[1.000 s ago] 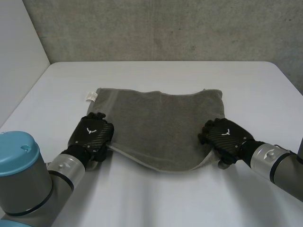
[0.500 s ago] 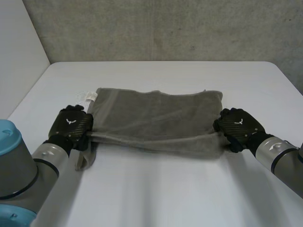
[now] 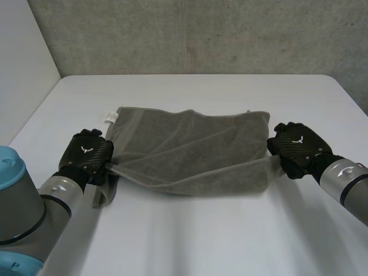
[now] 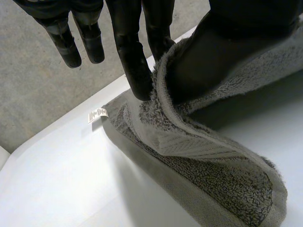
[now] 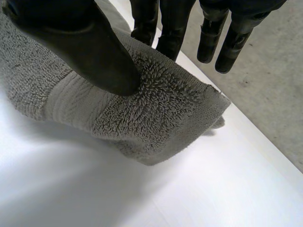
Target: Fold the towel.
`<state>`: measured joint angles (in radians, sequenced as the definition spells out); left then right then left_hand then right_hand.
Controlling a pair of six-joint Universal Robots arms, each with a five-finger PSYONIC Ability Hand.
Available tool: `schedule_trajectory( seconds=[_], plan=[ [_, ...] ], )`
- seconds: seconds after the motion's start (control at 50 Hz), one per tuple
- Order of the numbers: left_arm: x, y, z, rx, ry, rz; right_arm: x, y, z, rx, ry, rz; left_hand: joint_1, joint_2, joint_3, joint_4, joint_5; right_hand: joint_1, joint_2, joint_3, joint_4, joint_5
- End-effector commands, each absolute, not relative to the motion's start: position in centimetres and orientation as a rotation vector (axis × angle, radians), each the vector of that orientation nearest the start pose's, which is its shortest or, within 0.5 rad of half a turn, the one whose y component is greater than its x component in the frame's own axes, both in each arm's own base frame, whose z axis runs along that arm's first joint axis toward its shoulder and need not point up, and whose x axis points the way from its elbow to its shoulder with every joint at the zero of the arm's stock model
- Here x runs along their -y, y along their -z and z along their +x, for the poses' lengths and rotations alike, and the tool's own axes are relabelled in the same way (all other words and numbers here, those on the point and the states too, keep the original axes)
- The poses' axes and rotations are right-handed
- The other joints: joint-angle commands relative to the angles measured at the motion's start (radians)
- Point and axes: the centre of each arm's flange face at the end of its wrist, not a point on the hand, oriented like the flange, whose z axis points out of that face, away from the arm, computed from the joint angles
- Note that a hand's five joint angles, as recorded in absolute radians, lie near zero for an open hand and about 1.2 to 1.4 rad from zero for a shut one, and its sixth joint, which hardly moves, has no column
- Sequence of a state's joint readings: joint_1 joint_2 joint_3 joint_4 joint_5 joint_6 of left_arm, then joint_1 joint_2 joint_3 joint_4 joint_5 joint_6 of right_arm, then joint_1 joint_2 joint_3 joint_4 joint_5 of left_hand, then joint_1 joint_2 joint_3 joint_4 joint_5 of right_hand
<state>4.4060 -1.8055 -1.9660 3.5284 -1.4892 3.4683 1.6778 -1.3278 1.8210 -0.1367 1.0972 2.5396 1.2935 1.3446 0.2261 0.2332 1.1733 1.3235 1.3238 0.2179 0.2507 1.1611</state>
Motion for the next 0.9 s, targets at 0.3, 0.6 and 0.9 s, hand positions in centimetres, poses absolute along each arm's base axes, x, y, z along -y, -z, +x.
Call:
schedule_trajectory(
  seconds=[0.3,0.6,0.9],
  plan=[
    [24.8,-13.9,-23.7,-2.363,1.895,0.833,29.2,-18.8,17.9,-2.209,1.841,-1.147,-0.358,-0.409,-0.052,-0.059,-0.412,0.073,0.072,-0.043,-0.076,0.061],
    [24.8,-13.0,-25.8,-2.340,1.882,0.844,30.2,-20.6,15.8,-2.258,1.902,-1.083,-0.416,-0.468,-0.052,-0.059,-0.471,0.073,0.072,-0.043,-0.076,0.061],
    [25.1,-13.4,-25.8,-2.327,1.899,0.830,30.9,-22.1,14.3,-2.289,1.948,-1.036,-0.434,-0.485,-0.052,-0.059,-0.489,0.073,0.072,-0.043,-0.076,0.061]
  ],
)
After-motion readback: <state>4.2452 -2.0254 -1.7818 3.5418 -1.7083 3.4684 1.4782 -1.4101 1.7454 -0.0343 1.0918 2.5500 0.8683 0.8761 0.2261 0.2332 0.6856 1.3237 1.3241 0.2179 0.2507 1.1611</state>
